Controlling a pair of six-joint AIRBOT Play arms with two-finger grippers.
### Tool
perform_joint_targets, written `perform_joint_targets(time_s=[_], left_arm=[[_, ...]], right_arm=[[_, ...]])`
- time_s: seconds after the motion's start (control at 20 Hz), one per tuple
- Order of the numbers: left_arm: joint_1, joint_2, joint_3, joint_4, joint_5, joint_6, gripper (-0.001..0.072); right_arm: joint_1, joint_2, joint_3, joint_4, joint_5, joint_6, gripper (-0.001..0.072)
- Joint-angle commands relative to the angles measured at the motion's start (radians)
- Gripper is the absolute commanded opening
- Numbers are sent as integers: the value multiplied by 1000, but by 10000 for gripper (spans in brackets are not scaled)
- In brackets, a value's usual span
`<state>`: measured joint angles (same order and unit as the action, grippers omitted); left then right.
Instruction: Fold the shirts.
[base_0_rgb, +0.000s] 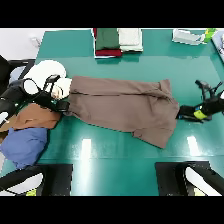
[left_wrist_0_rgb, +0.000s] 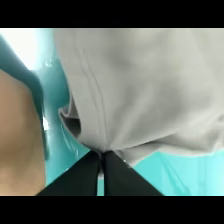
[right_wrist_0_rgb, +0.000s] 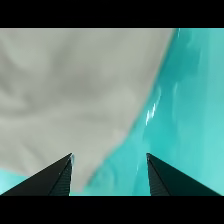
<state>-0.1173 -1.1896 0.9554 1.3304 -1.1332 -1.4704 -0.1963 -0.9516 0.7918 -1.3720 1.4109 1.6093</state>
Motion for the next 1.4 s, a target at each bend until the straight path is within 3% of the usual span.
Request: perform_joint_targets(time_s=[0.0,0.3,0.45,0.5,0.55,0.6,0.7,0.9,1.15,1.35], left_arm=[[1,23,3,-5,-1,5,25],[1,24,3,-6,-12,5,26],[1,24,3,-6,-13,5,25],[1,24,3,-6,-16,5,26],[1,24,3,-5,-24,6,26],[1,24,3,-2,-39,6,26],[1,27,3,20,-99,14,25],[1,152,-29,104,-188,8,23],[1,335,-149,15,-392,4,24],[1,346,-132,-30,-335,4,24]], right_arm=[[4,28,-184,19,-14,58,536],[194,-55,-286,73,-197,138,517],[250,-85,-243,67,-231,157,427],[264,-93,-227,66,-232,156,325],[275,-98,-212,54,-232,156,141],[289,-97,-196,32,-230,156,14],[303,-64,-163,-25,-195,156,15],[271,103,-93,-176,18,154,13],[147,340,-87,-226,190,75,12],[63,393,-69,-216,161,45,11]])
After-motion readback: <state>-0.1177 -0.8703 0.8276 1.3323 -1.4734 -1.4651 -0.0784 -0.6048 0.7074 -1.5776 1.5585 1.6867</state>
